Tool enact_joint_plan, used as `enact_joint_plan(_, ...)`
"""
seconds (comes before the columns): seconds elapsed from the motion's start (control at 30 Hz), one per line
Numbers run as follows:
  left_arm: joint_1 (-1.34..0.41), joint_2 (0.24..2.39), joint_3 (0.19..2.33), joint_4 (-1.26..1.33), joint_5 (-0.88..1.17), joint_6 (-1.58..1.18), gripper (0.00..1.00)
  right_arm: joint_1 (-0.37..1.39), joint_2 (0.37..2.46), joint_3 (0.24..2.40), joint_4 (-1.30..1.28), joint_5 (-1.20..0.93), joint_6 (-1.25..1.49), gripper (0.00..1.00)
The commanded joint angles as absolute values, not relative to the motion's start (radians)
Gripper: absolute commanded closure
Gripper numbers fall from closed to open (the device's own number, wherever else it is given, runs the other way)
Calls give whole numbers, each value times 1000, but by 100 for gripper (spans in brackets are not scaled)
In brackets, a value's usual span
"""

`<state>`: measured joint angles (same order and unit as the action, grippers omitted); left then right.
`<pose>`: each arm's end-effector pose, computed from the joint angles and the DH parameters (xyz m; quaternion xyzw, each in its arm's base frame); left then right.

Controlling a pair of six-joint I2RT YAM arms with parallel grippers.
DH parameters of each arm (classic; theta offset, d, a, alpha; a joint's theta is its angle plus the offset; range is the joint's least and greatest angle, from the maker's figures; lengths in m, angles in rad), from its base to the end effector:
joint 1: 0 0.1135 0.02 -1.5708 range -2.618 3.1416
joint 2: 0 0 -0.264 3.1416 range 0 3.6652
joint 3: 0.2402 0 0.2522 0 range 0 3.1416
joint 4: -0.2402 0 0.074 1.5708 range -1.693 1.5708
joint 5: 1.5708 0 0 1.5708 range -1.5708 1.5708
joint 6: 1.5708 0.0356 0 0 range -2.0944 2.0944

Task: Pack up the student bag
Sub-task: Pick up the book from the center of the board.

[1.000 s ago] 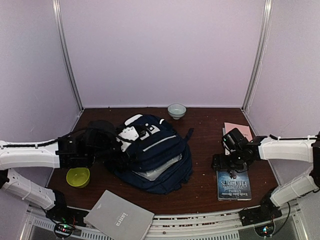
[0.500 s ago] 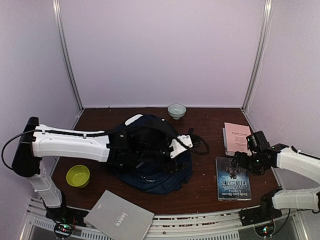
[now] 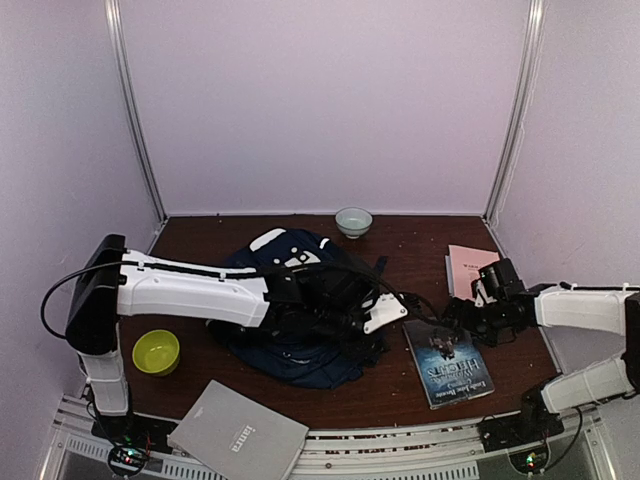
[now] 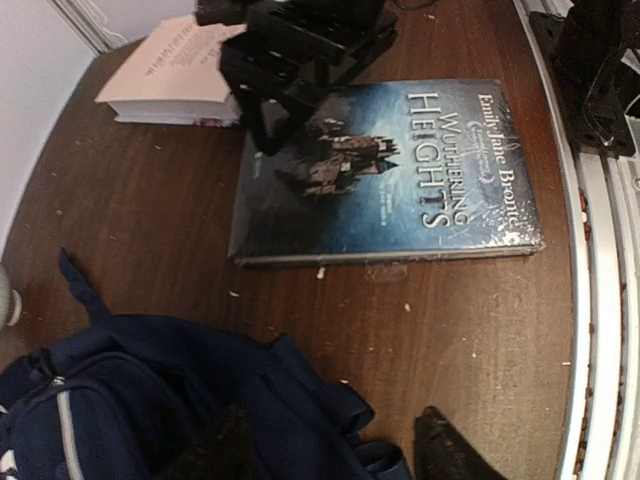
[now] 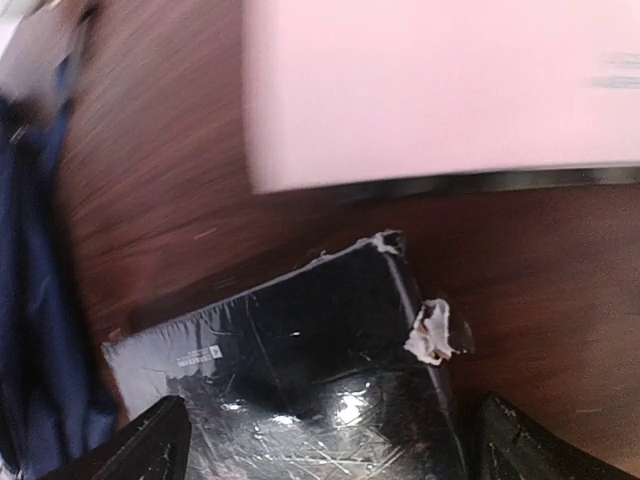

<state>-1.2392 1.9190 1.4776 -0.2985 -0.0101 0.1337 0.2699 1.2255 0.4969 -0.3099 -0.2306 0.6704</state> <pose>0.1430 -0.4142 0.2374 0.5783 0.7090 -0.2080 0.3459 0.1988 0.0634 0.1500 0.1610 0.9453 0.2173 0.1826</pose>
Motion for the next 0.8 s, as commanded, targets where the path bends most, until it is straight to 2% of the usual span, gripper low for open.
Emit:
enact_joint_plan(0.0, -1244, 2007, 1467, -352, 86, 169, 51, 447, 1301, 494, -228, -468, 756, 1)
enact_joint_plan(0.07, -1244, 2034, 1465, -361, 88, 185, 59, 529, 1320, 549, -244, -468, 764, 0)
enact_joint_plan(0.13, -1247, 2046, 1457, -363, 99, 200, 62, 569, 1313, 581, -303, -426, 757, 0)
enact_joint_plan(0.33, -1302, 2062, 1452, -388, 131, 297, 64, 572, 1246, 598, -529, -247, 710, 0)
enact_joint_plan(0.6, -1315, 2166, 1517, -387, 136, 296, 64, 605, 1195, 464, -502, -300, 744, 0)
enact_joint_plan(0.77, -1312, 2216, 1536, -386, 116, 294, 66, 651, 1215, 411, -324, -483, 776, 3)
